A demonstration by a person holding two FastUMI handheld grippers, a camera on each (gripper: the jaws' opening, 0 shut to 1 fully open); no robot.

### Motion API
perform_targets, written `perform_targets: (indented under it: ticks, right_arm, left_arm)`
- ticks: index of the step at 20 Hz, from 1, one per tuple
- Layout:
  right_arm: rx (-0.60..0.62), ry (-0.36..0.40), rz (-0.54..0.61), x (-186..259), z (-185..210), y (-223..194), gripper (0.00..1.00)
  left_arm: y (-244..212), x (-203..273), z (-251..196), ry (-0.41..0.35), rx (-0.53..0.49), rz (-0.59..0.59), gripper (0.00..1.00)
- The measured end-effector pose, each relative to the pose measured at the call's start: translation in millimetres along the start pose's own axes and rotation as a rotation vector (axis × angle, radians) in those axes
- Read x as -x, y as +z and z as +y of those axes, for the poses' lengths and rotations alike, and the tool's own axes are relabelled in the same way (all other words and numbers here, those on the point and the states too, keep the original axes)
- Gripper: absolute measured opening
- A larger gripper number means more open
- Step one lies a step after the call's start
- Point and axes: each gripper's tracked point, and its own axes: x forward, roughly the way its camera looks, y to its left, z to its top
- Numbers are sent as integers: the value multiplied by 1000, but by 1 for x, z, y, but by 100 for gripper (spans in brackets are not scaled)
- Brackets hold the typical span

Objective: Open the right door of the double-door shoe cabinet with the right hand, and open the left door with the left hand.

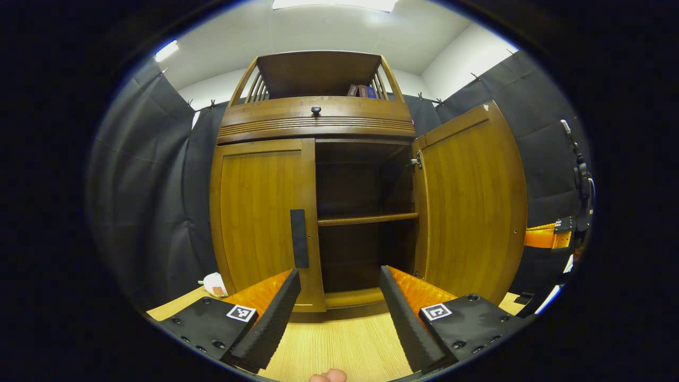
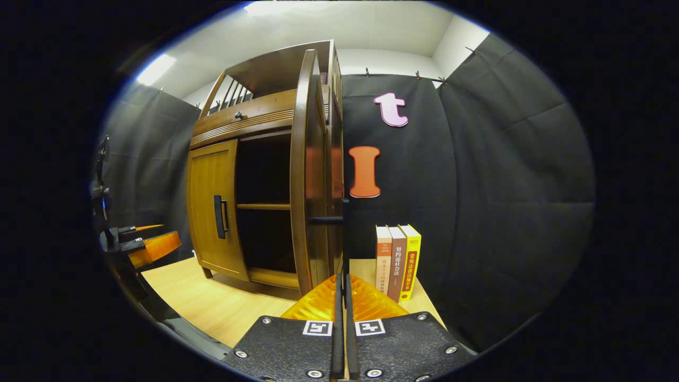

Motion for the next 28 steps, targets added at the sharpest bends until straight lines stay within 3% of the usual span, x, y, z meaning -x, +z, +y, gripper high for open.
perform_targets:
  ticks: [6, 9, 11, 14, 18, 19, 20, 21, 28]
  right_arm:
    - [-17, -143, -3, 23, -5, -5, 1]
    - [-33, -210, -56, 33, 0, 11, 4]
    - [-21, -233, -60, 29, 2, 12, 25]
    - [-31, -221, -58, 28, 7, 12, 53]
    - [-68, -253, -100, 31, 1, 21, 94]
    - [-69, -257, -98, 31, 0, 21, 89]
    - [-71, -259, -96, 30, -1, 21, 96]
    - [-74, -257, -96, 30, 0, 21, 90]
    - [-78, -244, -62, 31, 9, 16, 89]
  left_arm:
    - [13, -13, 10, -31, 39, -30, 96]
    - [28, -27, 28, -11, 36, -61, 96]
    - [36, -43, 43, 5, 1, -86, 95]
    - [23, -76, 54, -18, 27, -41, 94]
    - [16, -124, 77, 16, 25, -18, 95]
    - [15, -136, 82, 22, 23, -14, 95]
    - [13, -148, 85, 25, 30, -10, 94]
    - [10, -160, 86, 25, 45, -5, 94]
    - [-24, -233, 106, 73, 21, 55, 95]
